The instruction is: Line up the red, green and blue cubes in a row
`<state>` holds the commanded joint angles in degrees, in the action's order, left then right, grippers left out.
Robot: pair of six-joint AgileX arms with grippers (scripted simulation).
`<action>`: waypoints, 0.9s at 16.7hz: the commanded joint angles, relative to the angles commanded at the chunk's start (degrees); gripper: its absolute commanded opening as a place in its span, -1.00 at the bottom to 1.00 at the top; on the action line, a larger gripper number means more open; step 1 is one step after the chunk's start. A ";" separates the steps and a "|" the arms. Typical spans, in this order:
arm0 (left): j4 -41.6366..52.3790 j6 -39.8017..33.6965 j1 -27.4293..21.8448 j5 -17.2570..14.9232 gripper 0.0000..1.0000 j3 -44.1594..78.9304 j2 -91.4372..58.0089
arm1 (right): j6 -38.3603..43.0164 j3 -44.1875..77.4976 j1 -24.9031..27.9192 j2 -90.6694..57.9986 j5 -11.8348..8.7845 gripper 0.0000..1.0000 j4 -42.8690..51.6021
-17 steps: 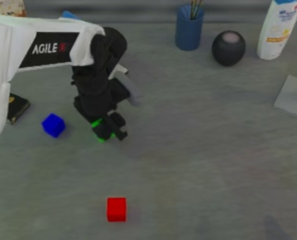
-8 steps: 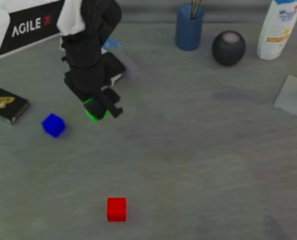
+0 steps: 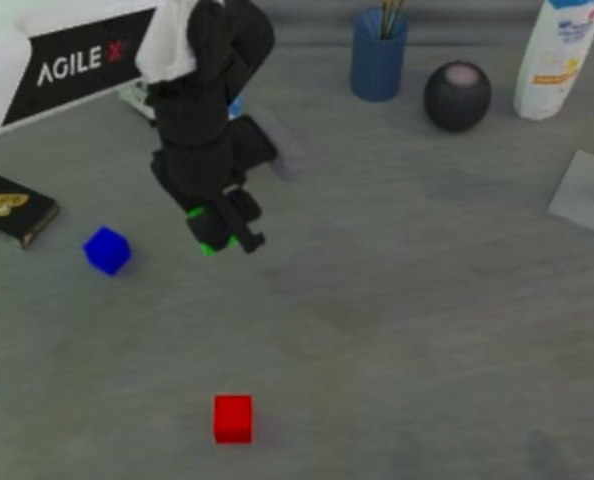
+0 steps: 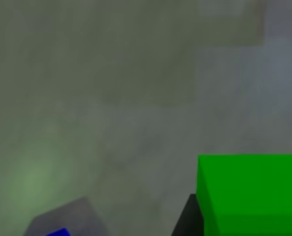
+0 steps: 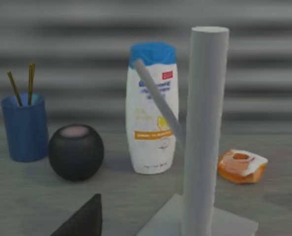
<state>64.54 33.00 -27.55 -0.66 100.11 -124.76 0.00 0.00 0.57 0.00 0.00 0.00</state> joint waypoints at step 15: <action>-3.43 5.64 -24.11 0.05 -1.00 -18.03 14.46 | 0.00 0.00 0.00 0.00 0.00 1.00 0.00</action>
<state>61.11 38.65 -51.66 -0.62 82.08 -110.30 0.00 0.00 0.57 0.00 0.00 0.00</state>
